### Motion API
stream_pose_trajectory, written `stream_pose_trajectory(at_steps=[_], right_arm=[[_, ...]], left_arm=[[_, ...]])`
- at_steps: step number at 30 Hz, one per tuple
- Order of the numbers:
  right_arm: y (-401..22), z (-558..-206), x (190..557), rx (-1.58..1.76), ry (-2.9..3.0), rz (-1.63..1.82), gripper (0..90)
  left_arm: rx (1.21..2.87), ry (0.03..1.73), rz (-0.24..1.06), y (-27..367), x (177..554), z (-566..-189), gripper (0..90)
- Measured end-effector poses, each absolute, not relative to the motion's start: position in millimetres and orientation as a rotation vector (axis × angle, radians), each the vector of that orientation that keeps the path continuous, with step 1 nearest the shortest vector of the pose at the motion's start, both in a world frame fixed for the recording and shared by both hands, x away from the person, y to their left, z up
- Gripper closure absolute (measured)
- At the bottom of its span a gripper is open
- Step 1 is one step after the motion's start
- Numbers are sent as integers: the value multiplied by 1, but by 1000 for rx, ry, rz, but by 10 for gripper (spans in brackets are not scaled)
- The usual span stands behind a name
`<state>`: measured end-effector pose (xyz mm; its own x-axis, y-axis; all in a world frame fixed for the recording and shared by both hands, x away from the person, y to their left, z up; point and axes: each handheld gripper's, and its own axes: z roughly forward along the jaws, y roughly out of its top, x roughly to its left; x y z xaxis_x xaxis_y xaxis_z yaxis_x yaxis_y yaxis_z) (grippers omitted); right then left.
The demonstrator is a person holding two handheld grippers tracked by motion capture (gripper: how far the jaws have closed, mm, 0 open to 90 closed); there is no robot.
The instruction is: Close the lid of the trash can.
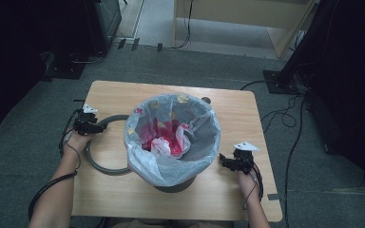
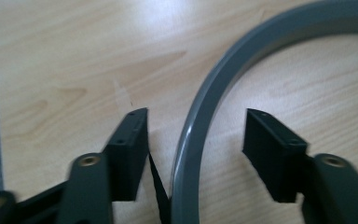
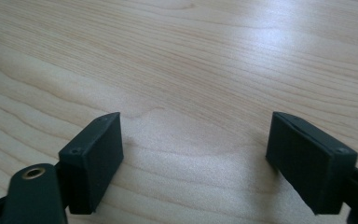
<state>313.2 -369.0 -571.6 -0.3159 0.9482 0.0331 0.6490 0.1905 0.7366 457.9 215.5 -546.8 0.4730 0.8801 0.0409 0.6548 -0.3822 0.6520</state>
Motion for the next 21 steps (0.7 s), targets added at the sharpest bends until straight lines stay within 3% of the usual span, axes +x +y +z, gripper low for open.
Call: stream_pose_trajectory(at_steps=[4, 13, 15, 21], right_arm=[[-370, -572, 313, 1487, 2041, 930, 176], [-370, -572, 313, 1485, 2042, 929, 176], [-370, -572, 313, 1486, 2041, 929, 175], [-370, -572, 313, 1486, 2041, 929, 176]], left_arm=[[2117, 1299, 492, 217, 457, -549, 542], [2122, 1318, 493, 219, 455, -548, 604], [2139, 1303, 499, 218, 454, -547, 671], [2170, 1276, 486, 222, 452, -546, 725]])
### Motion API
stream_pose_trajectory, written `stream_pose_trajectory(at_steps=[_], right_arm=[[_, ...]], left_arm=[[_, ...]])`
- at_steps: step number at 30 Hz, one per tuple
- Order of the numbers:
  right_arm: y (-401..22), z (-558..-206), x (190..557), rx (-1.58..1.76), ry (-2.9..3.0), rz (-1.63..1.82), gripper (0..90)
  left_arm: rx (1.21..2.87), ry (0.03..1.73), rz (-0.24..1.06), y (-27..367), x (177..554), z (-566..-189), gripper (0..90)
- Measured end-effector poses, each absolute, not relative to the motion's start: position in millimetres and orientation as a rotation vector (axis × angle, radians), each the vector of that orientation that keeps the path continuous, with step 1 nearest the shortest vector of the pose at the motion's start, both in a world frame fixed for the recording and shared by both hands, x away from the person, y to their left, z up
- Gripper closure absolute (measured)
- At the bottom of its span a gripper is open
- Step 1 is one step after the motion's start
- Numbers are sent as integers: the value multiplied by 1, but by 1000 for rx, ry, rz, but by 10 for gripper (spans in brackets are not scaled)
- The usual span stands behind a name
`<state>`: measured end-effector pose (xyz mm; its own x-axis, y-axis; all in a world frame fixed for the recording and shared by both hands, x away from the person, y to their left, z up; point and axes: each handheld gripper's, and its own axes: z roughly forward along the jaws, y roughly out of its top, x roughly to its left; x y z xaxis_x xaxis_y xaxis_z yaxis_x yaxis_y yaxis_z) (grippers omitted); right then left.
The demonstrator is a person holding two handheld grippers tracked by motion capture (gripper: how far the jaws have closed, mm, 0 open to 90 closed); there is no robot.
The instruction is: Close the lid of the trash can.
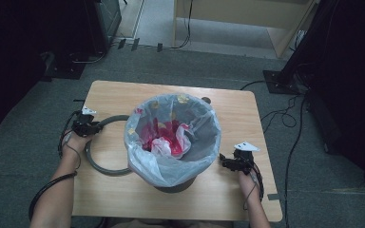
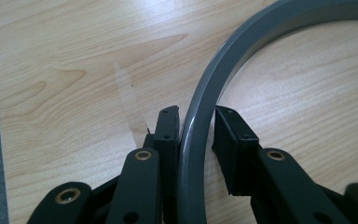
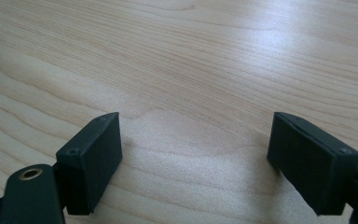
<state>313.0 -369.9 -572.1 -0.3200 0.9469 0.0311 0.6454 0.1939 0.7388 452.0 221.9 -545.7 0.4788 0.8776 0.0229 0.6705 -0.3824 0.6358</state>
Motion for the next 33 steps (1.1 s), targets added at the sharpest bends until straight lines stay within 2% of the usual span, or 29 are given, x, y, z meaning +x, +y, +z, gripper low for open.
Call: stream_pose_trajectory(at_steps=[10, 19, 33], right_arm=[[-370, -572, 313, 1484, 2041, 928, 175], [-370, -572, 313, 1485, 2038, 927, 175], [-369, -572, 313, 1484, 2039, 927, 176]], left_arm=[[2266, 1215, 496, 227, 448, -541, 780], [2160, 1318, 431, 233, 448, -543, 792], [2071, 1387, 327, 235, 456, -536, 798]])
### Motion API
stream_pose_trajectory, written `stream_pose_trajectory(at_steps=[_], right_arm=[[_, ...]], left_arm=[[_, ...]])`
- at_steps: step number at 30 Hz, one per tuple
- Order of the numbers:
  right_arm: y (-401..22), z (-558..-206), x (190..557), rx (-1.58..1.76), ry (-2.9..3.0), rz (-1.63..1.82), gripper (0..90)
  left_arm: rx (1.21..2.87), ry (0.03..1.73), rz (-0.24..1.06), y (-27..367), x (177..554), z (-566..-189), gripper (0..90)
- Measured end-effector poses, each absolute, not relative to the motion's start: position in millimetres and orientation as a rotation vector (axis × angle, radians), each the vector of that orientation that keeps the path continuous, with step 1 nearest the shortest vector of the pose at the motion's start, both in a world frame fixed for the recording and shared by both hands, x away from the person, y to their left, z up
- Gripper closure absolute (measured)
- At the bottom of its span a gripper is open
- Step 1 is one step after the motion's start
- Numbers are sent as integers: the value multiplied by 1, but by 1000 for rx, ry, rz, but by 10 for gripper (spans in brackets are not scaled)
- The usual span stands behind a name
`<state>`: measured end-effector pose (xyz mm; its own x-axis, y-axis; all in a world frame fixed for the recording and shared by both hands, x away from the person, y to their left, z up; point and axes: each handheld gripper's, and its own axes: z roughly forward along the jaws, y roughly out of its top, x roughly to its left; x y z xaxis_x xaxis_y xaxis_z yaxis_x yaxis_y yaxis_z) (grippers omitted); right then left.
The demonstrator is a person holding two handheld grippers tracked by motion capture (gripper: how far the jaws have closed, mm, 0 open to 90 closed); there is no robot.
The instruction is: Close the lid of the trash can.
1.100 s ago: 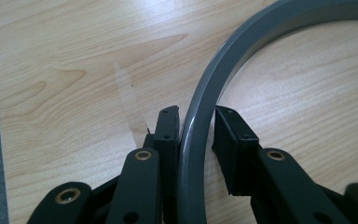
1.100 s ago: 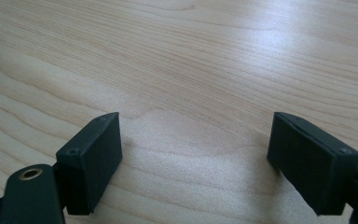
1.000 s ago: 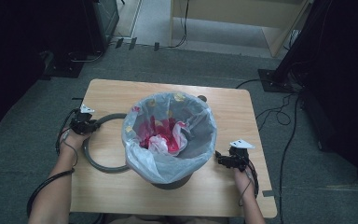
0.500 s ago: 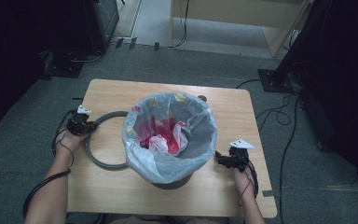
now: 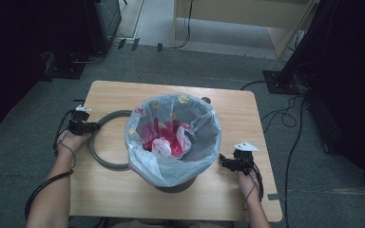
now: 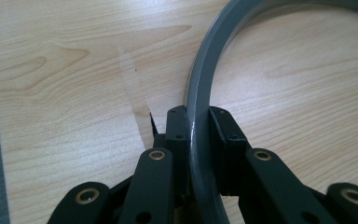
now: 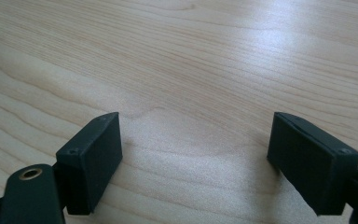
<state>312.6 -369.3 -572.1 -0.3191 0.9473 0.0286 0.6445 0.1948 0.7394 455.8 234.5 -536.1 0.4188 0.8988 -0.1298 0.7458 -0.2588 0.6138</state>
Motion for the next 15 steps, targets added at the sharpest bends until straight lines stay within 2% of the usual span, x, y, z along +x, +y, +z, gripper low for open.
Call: stream_pose_trajectory(at_steps=[8, 15], right_arm=[[-369, -572, 312, 1483, 2040, 927, 176], [-369, -572, 312, 1480, 2043, 927, 176]], left_arm=[[2023, 1422, 283, 235, 467, -523, 798], [2017, 1429, 287, 234, 486, -496, 798]])
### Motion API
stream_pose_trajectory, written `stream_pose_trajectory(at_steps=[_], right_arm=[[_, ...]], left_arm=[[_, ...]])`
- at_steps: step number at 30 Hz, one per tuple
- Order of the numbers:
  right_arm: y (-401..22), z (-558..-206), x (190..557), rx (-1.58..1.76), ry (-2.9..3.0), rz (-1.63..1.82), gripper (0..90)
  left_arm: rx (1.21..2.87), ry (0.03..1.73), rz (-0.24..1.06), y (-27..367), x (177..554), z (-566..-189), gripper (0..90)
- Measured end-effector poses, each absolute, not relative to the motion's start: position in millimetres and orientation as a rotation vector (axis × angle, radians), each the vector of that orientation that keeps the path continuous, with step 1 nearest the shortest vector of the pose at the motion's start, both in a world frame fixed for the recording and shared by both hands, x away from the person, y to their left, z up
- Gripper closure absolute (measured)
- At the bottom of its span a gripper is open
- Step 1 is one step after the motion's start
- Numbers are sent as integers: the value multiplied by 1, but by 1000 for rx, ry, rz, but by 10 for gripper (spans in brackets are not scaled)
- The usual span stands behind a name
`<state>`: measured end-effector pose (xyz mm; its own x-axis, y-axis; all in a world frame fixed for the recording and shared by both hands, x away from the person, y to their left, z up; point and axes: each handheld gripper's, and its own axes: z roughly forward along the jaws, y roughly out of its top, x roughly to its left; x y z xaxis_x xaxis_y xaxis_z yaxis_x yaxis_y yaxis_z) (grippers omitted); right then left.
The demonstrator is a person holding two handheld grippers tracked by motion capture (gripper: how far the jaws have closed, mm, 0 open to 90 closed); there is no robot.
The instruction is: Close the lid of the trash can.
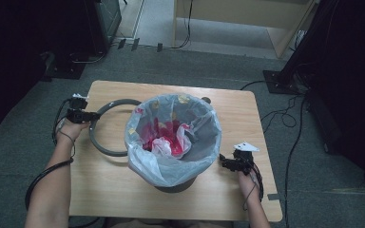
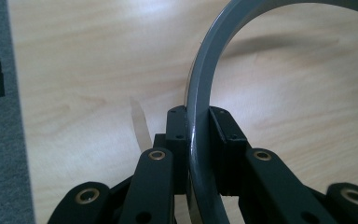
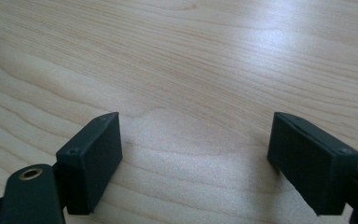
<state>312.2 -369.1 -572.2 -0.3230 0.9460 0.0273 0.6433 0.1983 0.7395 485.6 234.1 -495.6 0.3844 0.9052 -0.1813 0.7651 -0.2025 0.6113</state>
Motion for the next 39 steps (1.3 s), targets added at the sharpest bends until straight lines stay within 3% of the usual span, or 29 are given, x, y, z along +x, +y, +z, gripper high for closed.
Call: stream_pose_trajectory(at_steps=[15, 39], right_arm=[[-369, -572, 312, 1469, 2056, 933, 175], [-368, -572, 312, 1468, 2058, 933, 173]], left_arm=[[1980, 1455, 275, 227, 520, -431, 798], [1919, 1459, 298, 216, 536, -331, 798]])
